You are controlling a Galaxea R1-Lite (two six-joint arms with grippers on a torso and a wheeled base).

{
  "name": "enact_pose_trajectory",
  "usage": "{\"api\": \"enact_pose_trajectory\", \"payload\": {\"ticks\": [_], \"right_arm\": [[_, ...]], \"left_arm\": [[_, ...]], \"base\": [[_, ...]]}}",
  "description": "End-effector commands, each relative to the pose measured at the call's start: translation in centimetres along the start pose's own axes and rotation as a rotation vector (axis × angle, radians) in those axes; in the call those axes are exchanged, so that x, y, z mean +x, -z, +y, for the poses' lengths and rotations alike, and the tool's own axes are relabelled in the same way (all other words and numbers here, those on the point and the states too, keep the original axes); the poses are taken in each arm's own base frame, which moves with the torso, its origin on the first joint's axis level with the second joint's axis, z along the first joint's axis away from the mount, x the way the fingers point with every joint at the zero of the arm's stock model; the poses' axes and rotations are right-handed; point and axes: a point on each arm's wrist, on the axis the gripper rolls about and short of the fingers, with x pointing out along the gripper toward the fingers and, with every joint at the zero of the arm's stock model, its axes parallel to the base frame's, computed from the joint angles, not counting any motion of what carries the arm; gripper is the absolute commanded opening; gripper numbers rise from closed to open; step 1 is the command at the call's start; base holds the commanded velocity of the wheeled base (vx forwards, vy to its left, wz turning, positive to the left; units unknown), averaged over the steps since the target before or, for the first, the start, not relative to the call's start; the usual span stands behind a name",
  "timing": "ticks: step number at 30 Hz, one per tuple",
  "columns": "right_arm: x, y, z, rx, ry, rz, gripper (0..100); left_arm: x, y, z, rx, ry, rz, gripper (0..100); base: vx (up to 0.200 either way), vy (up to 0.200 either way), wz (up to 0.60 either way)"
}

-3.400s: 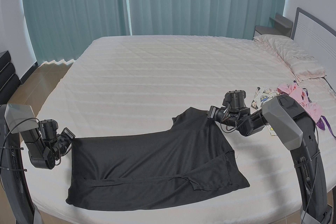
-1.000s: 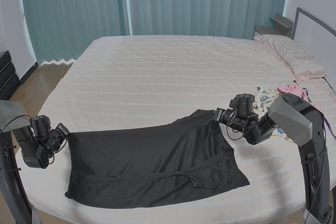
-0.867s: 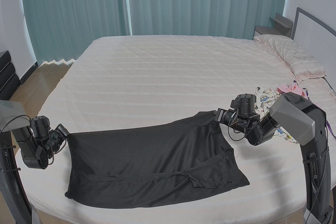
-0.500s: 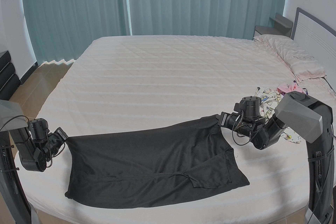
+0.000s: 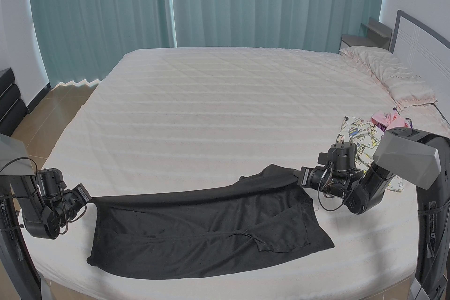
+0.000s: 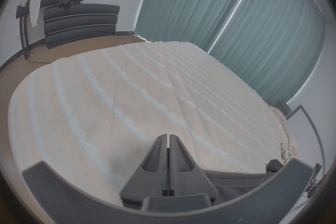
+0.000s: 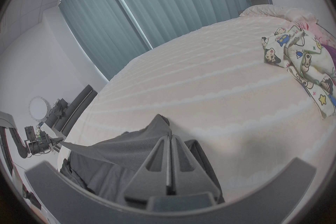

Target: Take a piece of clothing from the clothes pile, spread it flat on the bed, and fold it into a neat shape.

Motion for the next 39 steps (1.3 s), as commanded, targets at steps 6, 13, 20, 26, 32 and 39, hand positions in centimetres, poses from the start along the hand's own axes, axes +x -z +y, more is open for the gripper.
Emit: {"api": "enact_pose_trajectory", "payload": {"ticks": [6, 13, 20, 26, 32, 39], "right_arm": [[-1.4, 2.3, -0.5, -0.022, 0.014, 0.07, 0], [-2.1, 3.2, -0.7, -0.067, 0.023, 0.11, 0], [-2.7, 4.4, -1.0, -0.095, 0.033, 0.155, 0], [-2.9, 4.8, -1.1, -0.102, 0.033, 0.163, 0], [-3.3, 5.1, -0.9, -0.121, 0.033, 0.176, 0], [-3.8, 5.6, -1.0, -0.131, 0.035, 0.196, 100]], "left_arm": [[-0.9, 2.7, 1.4, 0.08, -0.054, 0.121, 0], [-1.6, 4.2, 2.1, 0.164, -0.063, 0.203, 0], [-1.8, 5.1, 2.6, 0.195, -0.079, 0.247, 0], [-1.8, 6.2, 3.1, 0.236, -0.09, 0.299, 0], [-1.7, 6.4, 3.3, 0.234, -0.094, 0.31, 0], [-1.8, 6.6, 3.4, 0.236, -0.103, 0.315, 0]], "base": [[0.0, 0.0, 0.0], [0.0, 0.0, 0.0], [0.0, 0.0, 0.0], [0.0, 0.0, 0.0], [0.0, 0.0, 0.0], [0.0, 0.0, 0.0]]}}
